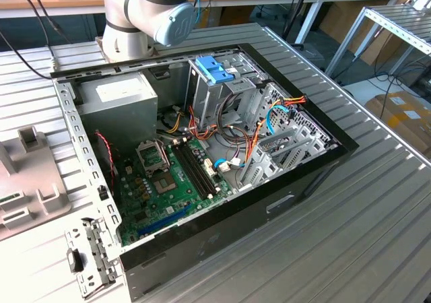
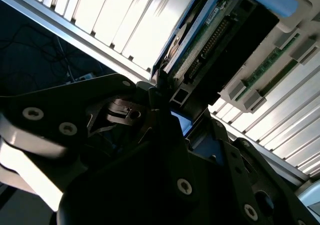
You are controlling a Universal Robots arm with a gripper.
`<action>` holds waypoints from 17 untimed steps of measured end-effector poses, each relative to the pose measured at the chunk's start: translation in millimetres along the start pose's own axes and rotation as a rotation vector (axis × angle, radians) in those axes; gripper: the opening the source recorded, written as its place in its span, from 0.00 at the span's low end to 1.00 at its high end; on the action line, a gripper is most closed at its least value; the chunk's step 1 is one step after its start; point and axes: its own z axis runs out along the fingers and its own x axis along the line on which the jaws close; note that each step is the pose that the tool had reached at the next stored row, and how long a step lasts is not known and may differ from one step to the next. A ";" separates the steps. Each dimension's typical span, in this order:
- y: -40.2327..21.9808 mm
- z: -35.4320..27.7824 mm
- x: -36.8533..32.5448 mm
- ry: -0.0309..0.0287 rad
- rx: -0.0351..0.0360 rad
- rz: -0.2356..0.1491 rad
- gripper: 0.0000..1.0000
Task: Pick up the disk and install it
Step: 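Pick up the disk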
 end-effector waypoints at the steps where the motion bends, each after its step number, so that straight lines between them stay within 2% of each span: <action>1: 0.0 -0.4 0.0 -0.0006 0.0001 0.000 0.37; 13: 0.2 -5.2 -0.4 -0.0085 0.0003 0.000 0.37; 17: 0.4 -8.4 -0.7 -0.0121 0.0006 -0.001 0.37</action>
